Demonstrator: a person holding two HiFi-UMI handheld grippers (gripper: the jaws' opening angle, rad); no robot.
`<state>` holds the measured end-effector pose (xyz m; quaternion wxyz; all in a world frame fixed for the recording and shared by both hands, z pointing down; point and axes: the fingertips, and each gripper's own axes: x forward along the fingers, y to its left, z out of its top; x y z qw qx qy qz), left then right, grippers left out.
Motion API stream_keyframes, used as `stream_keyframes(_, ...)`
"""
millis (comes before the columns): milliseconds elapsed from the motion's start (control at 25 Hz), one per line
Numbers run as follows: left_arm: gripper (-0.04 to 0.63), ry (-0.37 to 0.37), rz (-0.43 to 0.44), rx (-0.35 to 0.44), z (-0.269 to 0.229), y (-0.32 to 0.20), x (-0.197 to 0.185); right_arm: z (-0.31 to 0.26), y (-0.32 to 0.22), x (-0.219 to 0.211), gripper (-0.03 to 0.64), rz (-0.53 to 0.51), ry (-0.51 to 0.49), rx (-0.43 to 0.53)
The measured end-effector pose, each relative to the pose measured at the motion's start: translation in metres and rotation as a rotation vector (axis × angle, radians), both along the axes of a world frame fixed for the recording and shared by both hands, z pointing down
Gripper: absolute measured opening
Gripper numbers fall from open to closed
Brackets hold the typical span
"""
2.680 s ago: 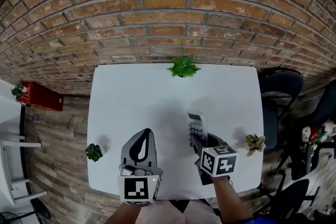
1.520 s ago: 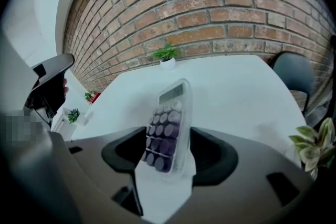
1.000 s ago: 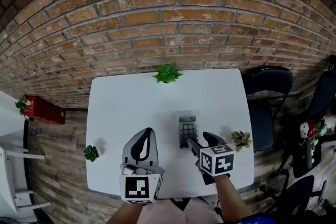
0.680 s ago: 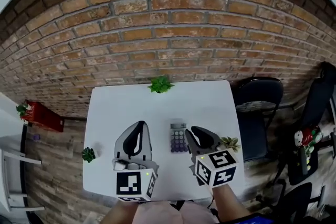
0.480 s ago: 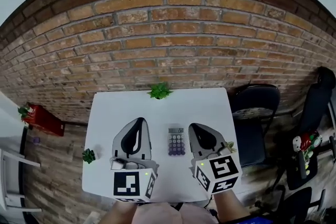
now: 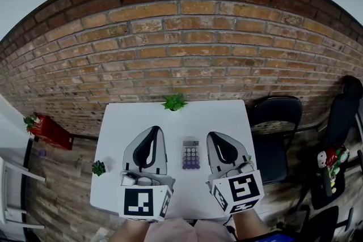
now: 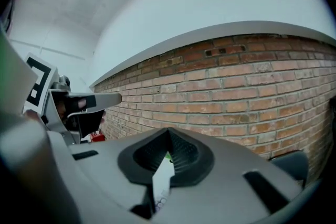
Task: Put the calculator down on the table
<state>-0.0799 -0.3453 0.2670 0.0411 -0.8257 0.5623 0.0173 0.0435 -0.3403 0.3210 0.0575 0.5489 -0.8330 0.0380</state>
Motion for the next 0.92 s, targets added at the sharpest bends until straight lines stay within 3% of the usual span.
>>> stream_keyframes(920,0.014,-0.015,0.022,-0.012,0.008,-0.0004,0.0059,0.0025,-0.0031,-0.0004,-0.002,0.008,-0.019,-0.01)
